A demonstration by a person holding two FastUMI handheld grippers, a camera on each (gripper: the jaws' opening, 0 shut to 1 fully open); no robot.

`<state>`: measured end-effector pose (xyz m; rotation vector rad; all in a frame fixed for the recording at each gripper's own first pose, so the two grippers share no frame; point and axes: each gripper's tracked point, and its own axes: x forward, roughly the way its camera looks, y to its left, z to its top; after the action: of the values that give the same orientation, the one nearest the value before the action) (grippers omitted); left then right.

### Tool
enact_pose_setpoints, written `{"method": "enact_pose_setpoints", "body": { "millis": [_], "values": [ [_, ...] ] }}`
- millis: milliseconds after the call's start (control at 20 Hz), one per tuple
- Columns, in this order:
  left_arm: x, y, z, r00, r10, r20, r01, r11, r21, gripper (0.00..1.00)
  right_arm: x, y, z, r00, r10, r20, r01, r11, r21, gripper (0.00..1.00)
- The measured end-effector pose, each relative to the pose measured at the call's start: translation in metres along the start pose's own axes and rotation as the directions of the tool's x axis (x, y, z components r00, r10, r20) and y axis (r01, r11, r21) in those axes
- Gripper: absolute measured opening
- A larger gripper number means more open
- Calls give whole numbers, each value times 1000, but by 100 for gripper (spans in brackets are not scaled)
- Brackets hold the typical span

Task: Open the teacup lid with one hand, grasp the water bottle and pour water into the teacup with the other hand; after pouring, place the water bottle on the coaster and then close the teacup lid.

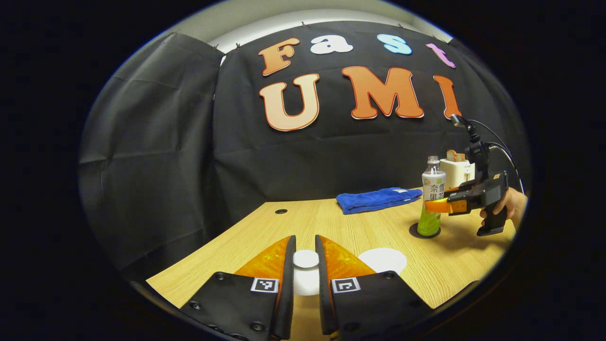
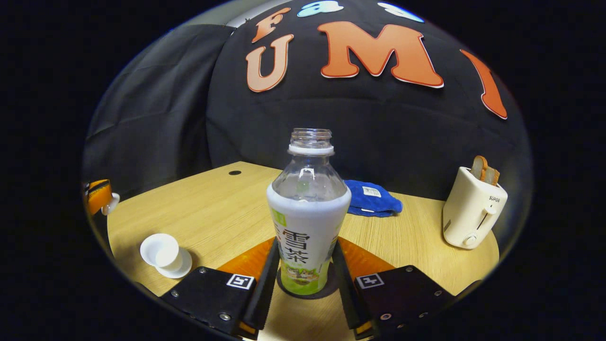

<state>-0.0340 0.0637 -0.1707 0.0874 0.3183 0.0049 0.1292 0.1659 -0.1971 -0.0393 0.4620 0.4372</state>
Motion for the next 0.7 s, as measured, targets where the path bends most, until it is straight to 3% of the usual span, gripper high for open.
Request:
{"method": "enact_pose_setpoints", "body": {
  "millis": [200,350,700],
  "values": [
    [5,-13,1,1000,-25,4,25,999,-21,27,4,1,-1,1000,5,3,-5,1000,8,65],
    [13,-39,1,996,-88,13,89,994,-62,27,3,0,-4,1000,10,3,-10,1000,2,70],
    [39,-94,-11,978,-209,-9,205,968,-147,27,-21,3,-4,998,49,37,-50,999,14,94]
  ]
}}
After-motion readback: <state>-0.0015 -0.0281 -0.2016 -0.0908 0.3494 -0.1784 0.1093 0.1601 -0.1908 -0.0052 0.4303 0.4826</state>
